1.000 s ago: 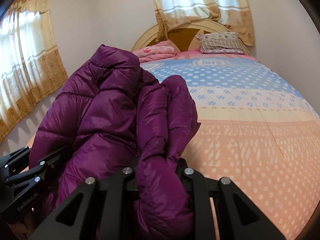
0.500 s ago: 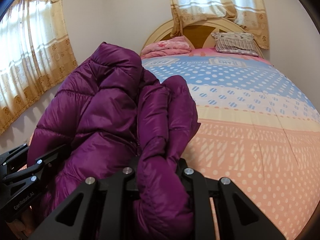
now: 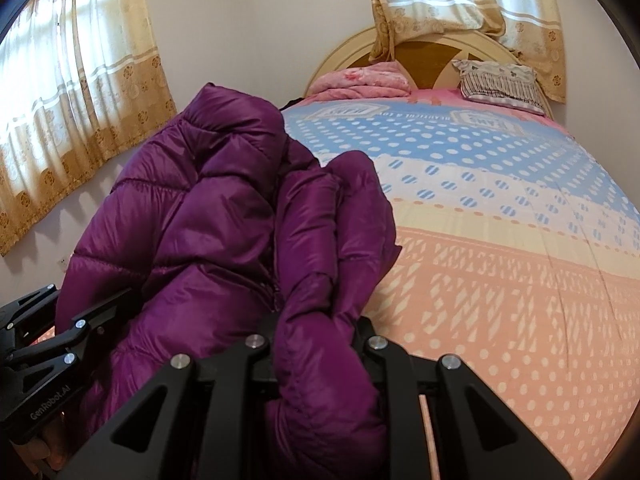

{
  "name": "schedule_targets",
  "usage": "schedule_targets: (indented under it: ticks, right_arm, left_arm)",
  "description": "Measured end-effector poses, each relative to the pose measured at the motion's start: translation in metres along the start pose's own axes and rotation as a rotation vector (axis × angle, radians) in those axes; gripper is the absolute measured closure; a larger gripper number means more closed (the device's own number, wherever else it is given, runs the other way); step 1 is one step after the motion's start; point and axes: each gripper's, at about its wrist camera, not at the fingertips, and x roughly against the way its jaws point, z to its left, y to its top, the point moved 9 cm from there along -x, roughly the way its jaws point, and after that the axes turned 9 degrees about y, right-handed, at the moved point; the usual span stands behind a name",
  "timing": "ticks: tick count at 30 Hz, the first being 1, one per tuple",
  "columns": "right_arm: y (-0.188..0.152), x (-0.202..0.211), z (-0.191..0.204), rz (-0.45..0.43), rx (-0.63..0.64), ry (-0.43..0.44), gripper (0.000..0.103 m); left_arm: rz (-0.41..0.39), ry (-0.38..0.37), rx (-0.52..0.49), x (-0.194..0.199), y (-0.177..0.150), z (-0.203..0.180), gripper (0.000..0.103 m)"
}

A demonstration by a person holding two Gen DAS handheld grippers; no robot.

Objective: Fold large clothes

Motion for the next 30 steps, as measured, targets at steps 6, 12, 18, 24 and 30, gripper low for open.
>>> schedule_targets:
  ticks: [6, 12, 18, 24, 30]
  right_arm:
    - [-0.002, -0.012, -0.001, 0.025, -0.005, -0.001, 0.083]
    - [-0.010, -0.027, -0.003, 0.063, -0.016, -0.003, 0.083]
    - [-0.014, -0.034, -0.005, 0.083, -0.022, 0.003, 0.083]
    - [-0.017, -0.038, -0.006, 0.094, -0.025, 0.000, 0.083]
    - [-0.017, -0.045, -0.004, 0.105, -0.041, -0.005, 0.081]
  left_arm:
    - [0.023, 0.005, 0.010, -0.013, -0.009, 0.002, 0.072]
    - [0.054, 0.002, 0.018, -0.026, -0.022, 0.004, 0.072]
    - [0.065, 0.000, 0.023, -0.033, -0.030, 0.005, 0.072]
    - [0.081, -0.003, 0.036, -0.039, -0.035, 0.009, 0.068]
    - [0.101, 0.003, 0.041, -0.045, -0.041, 0.009, 0.059]
